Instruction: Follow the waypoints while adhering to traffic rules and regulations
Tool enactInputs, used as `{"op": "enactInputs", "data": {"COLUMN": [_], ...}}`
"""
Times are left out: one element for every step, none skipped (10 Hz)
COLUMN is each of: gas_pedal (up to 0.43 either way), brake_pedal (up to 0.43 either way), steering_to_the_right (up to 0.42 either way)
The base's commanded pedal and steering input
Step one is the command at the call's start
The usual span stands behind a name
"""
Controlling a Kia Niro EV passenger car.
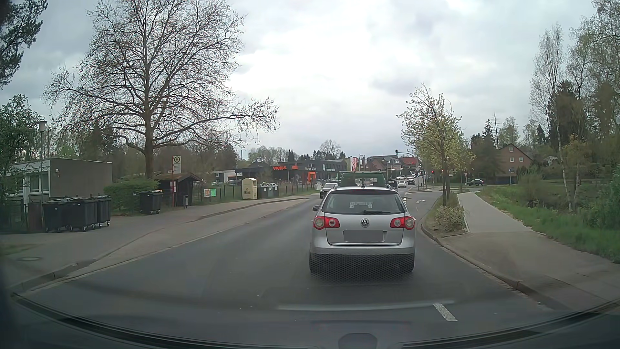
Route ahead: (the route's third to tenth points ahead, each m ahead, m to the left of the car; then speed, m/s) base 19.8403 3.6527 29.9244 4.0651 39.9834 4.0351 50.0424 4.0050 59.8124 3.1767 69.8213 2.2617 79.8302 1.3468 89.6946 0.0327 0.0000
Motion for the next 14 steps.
{"op": "enactInputs", "data": {"gas_pedal": [0.000,0.000,0.000,0.000,0.000,0.000,0.000,0.000,0.000,0.000,0.000,0.000,0.000,0.000], "brake_pedal": [0.268,0.274,0.268,0.268,0.268,0.274,0.268,0.268,0.268,0.268,0.268,0.274,0.268,0.268], "steering_to_the_right": [0.012,0.013,0.013,0.013,0.012,0.013,0.013,0.013,0.012,0.013,0.013,0.012,0.012,0.012]}}
